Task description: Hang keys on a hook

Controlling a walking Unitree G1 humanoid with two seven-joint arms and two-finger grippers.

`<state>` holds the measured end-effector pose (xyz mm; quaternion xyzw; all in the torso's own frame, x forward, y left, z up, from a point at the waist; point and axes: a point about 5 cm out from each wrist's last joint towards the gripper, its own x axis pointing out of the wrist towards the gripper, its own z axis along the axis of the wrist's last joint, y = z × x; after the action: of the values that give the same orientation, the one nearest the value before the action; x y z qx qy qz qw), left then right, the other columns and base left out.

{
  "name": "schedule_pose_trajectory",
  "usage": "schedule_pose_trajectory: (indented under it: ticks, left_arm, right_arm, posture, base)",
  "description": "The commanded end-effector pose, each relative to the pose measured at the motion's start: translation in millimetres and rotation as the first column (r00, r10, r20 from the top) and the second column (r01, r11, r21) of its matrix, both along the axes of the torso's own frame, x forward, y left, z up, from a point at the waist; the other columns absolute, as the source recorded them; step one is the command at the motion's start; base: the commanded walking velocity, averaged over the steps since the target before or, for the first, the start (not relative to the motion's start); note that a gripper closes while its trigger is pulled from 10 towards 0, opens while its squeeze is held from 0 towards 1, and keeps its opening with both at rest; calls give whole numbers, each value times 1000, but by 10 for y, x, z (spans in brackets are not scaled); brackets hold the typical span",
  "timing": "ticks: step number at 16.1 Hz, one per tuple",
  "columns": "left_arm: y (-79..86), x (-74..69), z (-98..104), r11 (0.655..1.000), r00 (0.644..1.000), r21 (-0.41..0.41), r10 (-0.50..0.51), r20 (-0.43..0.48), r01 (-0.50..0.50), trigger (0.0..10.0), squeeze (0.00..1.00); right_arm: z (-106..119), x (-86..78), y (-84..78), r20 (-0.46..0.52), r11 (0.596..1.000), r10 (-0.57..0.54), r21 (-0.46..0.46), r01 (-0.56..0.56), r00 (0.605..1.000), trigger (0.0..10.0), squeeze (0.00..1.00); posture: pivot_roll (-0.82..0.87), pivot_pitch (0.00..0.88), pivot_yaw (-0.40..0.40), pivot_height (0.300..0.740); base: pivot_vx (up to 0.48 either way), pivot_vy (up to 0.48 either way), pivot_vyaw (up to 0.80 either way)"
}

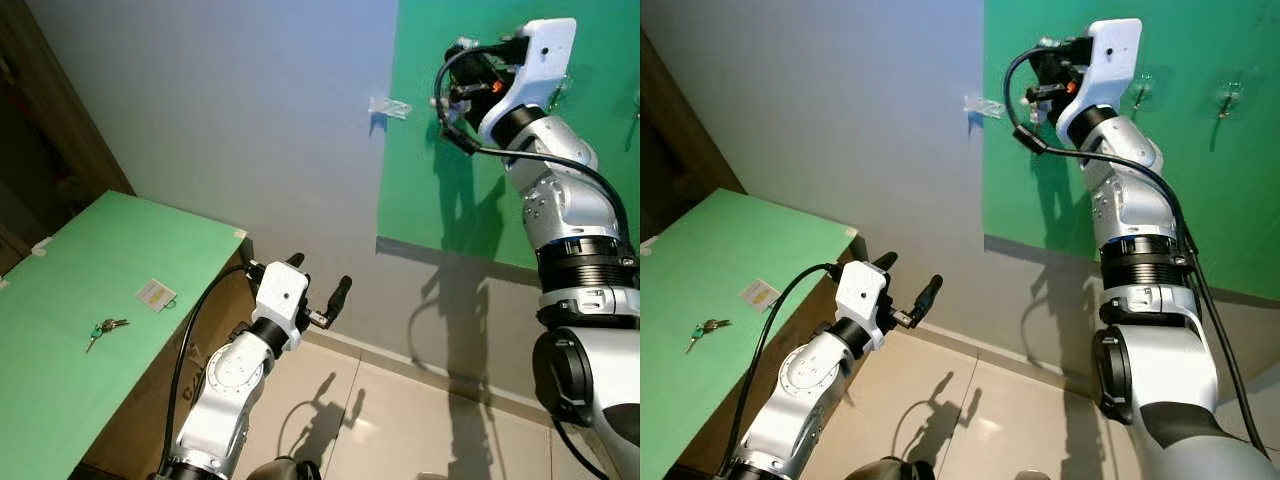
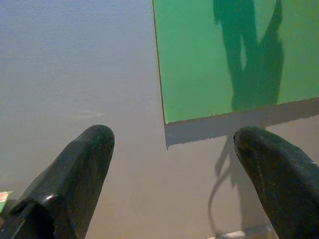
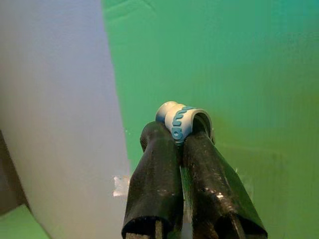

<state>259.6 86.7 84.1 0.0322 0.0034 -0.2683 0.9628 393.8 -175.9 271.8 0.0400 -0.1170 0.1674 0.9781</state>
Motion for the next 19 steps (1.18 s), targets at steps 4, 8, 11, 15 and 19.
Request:
schedule_pose_trajectory:
  ticks: [4,8,11,15,19]
  left_arm:
    - [17,-6,-13,1000,1000,12,8,-4,-8,10000,0]
    - [21,-7,-15,1000,1000,12,10,-7,-10,10000,0]
    - [26,-4,-17,1000,1000,13,11,-7,-11,10000,0]
    - [23,-1,-16,1000,1000,13,11,-8,-11,10000,0]
    - [23,-5,-20,1000,1000,14,12,-10,-12,10000,0]
  right_arm:
    - [67,2,-13,-20,996,26,87,-24,999,0,137]
    - [23,13,-87,-68,989,10,146,0,998,0,137]
    - [-19,14,-124,-108,980,12,197,9,994,0,137]
    - [-84,14,-155,-154,971,16,239,21,988,0,137]
    - [-170,9,-144,-196,965,26,262,27,980,0,133]
  posture:
    - [-200,0,98,740]
    - [-200,0,99,740]
    - [-203,4,99,740]
    - [-205,5,99,740]
    - [-203,10,98,740]
  base:
    - [0,0,0]
    - [0,0,0]
    - [0,0,0]
    - [0,0,0]
    - [0,0,0]
